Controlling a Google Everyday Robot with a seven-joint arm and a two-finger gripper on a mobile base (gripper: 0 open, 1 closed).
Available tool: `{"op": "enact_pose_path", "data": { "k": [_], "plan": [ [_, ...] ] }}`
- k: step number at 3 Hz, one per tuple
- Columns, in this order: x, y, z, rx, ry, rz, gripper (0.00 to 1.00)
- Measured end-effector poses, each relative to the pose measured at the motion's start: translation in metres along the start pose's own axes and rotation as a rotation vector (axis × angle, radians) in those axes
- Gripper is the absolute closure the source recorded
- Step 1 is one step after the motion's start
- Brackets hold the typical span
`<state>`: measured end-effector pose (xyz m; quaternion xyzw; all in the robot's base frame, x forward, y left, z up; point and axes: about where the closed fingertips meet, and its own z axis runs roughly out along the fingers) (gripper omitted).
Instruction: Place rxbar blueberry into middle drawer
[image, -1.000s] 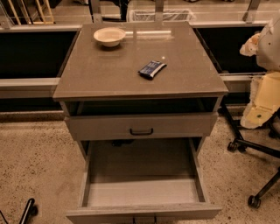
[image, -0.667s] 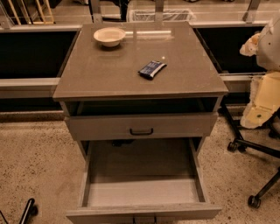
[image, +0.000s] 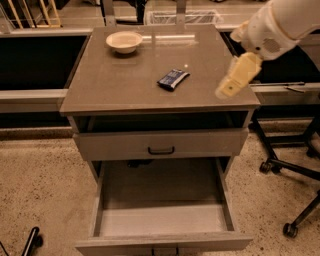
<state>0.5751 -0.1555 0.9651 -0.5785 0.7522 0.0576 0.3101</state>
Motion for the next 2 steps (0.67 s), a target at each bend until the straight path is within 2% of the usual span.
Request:
{"op": "enact_pose_path", "data": {
  "k": [1,2],
  "plan": [
    [-0.029,-0.041,0.041,0.045,-0.162,0.026,0.0],
    [-0.036,-0.073,0.106,0.074,-0.242,0.122,0.0]
  ]
}}
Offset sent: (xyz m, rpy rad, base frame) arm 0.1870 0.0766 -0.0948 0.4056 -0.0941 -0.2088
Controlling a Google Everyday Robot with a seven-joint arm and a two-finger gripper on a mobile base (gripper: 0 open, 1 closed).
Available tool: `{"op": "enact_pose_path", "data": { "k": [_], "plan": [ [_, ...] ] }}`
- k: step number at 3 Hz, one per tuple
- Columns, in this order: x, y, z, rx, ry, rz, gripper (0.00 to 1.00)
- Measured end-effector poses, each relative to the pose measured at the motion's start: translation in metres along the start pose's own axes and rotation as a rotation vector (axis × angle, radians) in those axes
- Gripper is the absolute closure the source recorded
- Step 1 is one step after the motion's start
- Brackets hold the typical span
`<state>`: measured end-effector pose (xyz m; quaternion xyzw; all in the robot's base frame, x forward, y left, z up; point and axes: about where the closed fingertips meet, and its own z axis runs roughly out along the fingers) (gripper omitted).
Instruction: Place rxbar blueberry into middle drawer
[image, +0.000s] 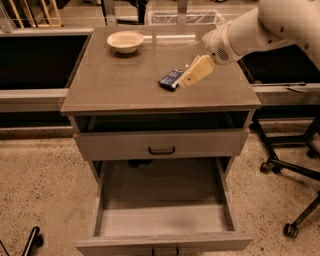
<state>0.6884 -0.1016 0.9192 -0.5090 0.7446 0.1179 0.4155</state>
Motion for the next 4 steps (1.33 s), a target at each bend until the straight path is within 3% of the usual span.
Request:
{"op": "enact_pose_path", "data": {
  "k": [1,2,3,4],
  "plan": [
    [0.011,-0.026,0.055,0.002,-0.013,0.097,0.0],
    [0.03,-0.037,0.106,-0.065,0.007,0.198,0.0],
    [0.033,-0.039,0.126,-0.099,0.011,0.23,0.0],
    [0.038,-0.036,0.141,-0.124,0.026,0.254,0.18]
  ]
}}
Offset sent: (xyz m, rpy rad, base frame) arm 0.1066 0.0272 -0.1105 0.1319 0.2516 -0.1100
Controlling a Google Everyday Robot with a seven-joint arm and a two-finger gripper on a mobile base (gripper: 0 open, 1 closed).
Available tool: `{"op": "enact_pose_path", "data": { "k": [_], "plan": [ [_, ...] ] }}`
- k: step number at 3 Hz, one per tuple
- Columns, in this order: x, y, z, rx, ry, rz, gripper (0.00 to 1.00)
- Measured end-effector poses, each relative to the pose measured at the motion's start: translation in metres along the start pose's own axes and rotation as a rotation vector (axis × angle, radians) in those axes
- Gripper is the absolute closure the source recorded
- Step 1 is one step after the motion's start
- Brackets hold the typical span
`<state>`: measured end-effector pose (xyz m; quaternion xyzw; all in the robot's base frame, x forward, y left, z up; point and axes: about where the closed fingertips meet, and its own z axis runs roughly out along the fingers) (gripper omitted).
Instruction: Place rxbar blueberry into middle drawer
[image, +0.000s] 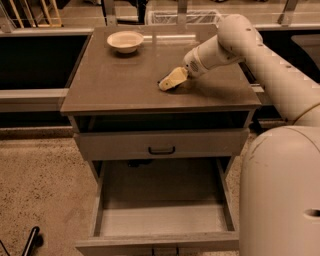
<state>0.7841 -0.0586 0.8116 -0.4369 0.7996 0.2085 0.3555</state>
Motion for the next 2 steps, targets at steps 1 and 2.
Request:
{"op": "enact_pose_path", "data": {
  "k": [1,2],
  "plan": [
    [0.0001,0.0002,0.0005,-0.001,0.0,0.001,0.42],
    [-0.0027,0.0015,-0.0025,-0.005,-0.005,-0.004,0.65]
  ]
}}
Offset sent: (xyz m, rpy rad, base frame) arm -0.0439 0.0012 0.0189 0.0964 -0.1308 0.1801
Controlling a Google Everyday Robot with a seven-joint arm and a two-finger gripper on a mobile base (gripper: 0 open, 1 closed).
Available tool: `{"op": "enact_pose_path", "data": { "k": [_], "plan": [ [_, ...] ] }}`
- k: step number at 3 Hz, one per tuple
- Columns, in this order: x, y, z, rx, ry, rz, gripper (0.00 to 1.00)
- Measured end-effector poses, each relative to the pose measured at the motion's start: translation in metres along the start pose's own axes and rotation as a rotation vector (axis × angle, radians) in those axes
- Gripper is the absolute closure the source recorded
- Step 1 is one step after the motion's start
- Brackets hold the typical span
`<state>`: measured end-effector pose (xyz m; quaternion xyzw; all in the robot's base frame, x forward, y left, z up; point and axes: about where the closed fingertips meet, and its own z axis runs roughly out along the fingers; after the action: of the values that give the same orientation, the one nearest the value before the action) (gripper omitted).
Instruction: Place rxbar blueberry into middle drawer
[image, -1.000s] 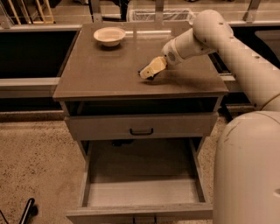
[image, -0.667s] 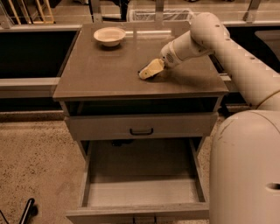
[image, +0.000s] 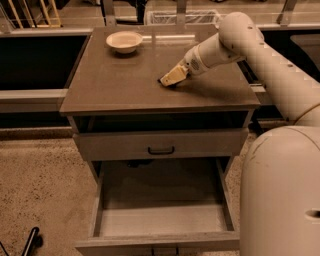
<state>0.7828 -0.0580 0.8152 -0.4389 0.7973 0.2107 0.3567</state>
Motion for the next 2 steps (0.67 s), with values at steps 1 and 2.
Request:
{"op": "enact_pose_path", "data": {
  "k": [1,2],
  "plan": [
    [-0.004,0.0,-0.004,0.0,0.0,0.0,0.89],
    [-0.027,0.031,-0.072,0.036,-0.168,-0.096,1.0]
  ]
}}
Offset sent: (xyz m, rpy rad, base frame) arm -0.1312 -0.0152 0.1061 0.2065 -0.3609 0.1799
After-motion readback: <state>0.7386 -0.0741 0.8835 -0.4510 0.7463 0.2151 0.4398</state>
